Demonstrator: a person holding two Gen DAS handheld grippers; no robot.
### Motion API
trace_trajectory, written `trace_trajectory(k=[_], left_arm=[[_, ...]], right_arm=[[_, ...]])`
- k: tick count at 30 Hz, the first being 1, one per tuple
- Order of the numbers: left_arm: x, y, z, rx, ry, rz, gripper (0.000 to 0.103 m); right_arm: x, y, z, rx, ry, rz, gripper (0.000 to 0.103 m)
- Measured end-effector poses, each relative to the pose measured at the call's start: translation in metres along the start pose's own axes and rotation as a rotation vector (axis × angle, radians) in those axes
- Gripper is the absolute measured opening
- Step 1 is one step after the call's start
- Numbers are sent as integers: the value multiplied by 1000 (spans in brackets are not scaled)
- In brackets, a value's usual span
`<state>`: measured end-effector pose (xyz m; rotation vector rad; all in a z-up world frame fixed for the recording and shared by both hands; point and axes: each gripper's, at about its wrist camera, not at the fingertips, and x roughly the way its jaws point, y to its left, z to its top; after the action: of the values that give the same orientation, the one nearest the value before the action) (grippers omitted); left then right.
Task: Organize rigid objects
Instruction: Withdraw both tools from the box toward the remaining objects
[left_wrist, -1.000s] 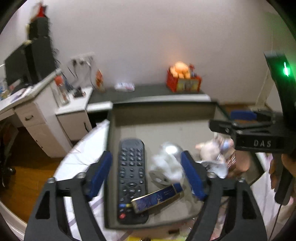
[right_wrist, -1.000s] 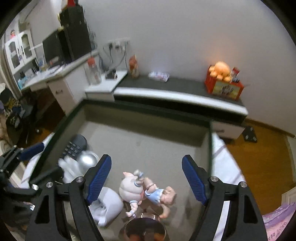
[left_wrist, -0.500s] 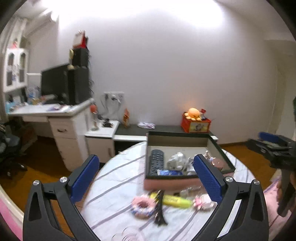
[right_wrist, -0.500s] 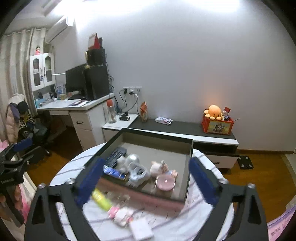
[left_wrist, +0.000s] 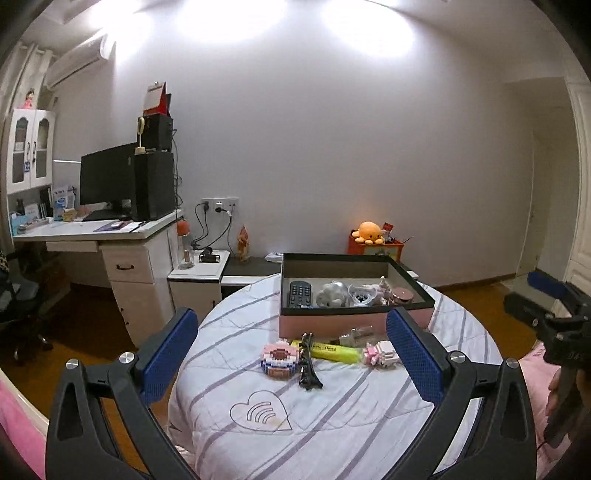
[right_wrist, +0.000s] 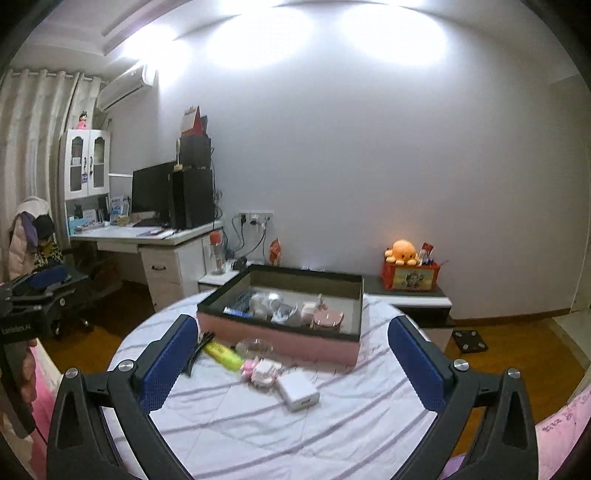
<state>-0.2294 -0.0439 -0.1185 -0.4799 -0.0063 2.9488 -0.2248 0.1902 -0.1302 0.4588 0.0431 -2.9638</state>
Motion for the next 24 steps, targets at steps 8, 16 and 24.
trace_trajectory(k=[8, 16, 24], left_arm=[[20, -4, -19, 35, 91, 15, 103], [65, 6, -35, 25, 195, 13, 103], [131, 29, -54, 32, 348, 72, 103]], right_arm=[[16, -9, -23, 40, 102, -5, 103], [54, -22, -47, 65, 211, -19, 103], [98, -37, -61, 86, 307, -26, 103]])
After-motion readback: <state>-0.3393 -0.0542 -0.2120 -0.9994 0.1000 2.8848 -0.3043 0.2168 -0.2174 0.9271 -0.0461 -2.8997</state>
